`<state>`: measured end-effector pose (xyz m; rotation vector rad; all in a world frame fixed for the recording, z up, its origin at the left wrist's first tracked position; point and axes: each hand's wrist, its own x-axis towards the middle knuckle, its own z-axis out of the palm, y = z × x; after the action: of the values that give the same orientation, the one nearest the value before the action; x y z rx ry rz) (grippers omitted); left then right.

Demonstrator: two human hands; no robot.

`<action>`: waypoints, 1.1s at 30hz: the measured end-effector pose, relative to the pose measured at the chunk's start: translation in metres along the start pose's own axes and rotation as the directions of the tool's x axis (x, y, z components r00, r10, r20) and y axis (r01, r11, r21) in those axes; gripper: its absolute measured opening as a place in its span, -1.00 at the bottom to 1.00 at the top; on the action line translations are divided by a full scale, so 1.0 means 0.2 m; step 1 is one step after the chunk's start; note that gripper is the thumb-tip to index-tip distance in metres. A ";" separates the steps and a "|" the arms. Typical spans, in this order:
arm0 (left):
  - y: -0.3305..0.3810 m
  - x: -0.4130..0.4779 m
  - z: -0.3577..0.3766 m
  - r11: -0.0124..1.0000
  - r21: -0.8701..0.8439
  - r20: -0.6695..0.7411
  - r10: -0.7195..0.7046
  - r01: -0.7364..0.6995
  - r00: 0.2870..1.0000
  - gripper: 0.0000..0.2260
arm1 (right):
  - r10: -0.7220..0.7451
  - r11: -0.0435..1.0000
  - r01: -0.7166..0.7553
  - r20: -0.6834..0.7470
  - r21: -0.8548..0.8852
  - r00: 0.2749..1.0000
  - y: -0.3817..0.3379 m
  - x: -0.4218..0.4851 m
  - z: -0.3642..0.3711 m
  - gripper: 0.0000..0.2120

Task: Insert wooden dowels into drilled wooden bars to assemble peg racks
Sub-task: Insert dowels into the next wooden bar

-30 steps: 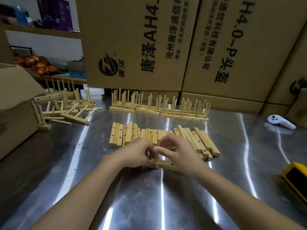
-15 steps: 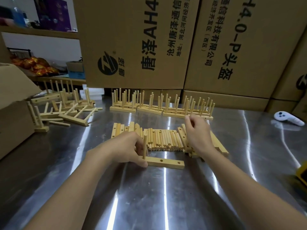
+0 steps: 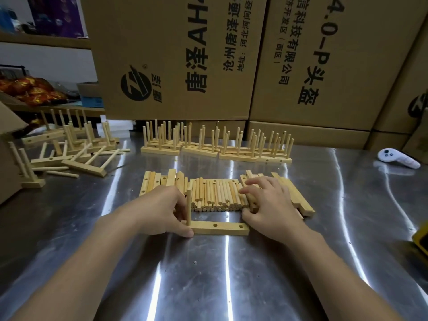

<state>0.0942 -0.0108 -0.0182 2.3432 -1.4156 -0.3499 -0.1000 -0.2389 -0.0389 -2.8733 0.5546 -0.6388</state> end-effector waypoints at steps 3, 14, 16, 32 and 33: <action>0.00 0.00 0.00 1.000 0.005 -0.003 0.001 -0.001 1.000 -0.77 | -0.014 1.000 0.013 -0.014 -0.021 1.000 -0.01 0.00 0.02 -0.57; 0.04 -0.03 -0.02 0.999 -0.036 0.007 -0.015 0.015 1.000 -0.65 | 0.326 0.792 -0.049 -0.352 0.609 0.877 -0.05 0.02 -0.10 -0.86; 0.07 -0.04 -0.04 0.990 -0.138 -0.075 0.023 -0.034 0.997 -0.53 | 0.415 0.499 -0.085 -0.152 0.862 0.897 -0.07 0.03 -0.14 -0.84; 0.23 -0.08 -0.05 0.755 -0.511 -0.627 0.001 -0.412 0.779 -0.86 | 0.210 0.302 -0.027 -0.038 0.953 0.977 -0.19 0.01 -0.15 -0.78; 0.24 -0.08 -0.05 0.751 -0.515 -0.629 -0.004 -0.413 0.777 -0.85 | 0.193 0.288 -0.021 -0.036 0.957 0.981 -0.20 0.01 -0.15 -0.74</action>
<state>0.0537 -0.0144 0.0125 1.5016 -1.0122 0.0122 -0.0994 -0.2045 -0.0028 -1.5908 0.2084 -0.7881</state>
